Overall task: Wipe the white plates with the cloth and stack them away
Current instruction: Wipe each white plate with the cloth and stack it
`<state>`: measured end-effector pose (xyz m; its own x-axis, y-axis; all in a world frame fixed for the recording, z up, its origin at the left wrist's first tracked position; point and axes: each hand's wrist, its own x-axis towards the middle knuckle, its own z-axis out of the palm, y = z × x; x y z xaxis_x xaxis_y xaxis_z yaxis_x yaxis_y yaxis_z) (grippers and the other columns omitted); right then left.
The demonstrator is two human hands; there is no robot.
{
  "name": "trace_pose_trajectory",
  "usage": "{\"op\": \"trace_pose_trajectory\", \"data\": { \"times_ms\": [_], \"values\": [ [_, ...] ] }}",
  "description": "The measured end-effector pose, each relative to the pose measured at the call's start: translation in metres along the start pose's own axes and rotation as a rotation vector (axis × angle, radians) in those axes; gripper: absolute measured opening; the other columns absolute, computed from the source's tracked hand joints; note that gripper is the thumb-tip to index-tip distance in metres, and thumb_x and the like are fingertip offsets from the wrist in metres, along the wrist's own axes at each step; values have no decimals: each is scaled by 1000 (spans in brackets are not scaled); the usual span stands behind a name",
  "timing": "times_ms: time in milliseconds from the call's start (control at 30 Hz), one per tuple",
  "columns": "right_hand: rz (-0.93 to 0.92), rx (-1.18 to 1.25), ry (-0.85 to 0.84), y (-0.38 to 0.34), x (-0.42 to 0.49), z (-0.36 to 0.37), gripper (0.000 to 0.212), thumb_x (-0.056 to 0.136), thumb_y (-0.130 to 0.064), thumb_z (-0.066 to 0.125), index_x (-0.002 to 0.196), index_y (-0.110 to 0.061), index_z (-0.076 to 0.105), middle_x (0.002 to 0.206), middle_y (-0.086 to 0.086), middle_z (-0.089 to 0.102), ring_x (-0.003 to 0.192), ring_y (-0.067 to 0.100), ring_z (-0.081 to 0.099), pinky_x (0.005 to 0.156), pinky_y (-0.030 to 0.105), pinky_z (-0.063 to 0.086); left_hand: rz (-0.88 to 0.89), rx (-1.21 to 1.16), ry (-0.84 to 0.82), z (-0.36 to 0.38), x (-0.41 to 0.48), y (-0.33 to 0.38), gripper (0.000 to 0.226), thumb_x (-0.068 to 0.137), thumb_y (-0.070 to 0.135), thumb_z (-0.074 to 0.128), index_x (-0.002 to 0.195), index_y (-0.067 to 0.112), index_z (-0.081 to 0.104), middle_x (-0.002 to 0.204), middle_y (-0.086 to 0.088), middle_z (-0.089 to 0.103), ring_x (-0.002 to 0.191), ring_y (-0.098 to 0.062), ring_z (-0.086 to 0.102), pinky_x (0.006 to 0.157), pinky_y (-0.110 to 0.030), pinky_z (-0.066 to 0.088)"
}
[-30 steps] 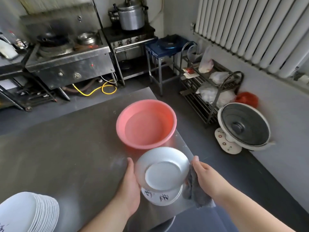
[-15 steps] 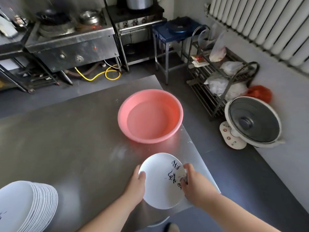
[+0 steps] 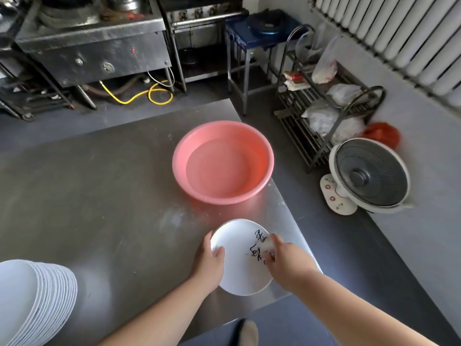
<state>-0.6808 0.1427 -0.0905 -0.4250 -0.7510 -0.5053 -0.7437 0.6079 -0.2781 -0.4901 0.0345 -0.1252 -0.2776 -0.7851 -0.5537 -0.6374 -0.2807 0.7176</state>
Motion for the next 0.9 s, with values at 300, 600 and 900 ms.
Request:
{"op": "trace_pose_trajectory", "data": {
  "times_ms": [300,600,900],
  "values": [
    [50,-88,21,-7,-13,-23,54,101,-48,39,153,-39,28,101,-12,67,90,20,66,67,33,56,56,268,-184,-54,1,12,76,102,42,53,166,37,13,167,3,34,133,-22,52,95,-29,48],
    [-291,-135,109,-165,-20,-38,69,98,-62,47,158,-30,31,103,-14,72,106,18,66,76,30,49,123,423,129,-235,-49,-9,55,98,59,50,150,39,48,144,13,59,121,-15,61,100,-29,49],
    [-624,-146,-39,-394,-49,18,65,96,-71,47,144,-28,41,54,-19,62,43,-4,55,44,19,40,-128,219,662,-436,-123,-143,22,100,41,56,117,31,64,95,16,64,84,-17,68,74,-32,57]
  ]
}}
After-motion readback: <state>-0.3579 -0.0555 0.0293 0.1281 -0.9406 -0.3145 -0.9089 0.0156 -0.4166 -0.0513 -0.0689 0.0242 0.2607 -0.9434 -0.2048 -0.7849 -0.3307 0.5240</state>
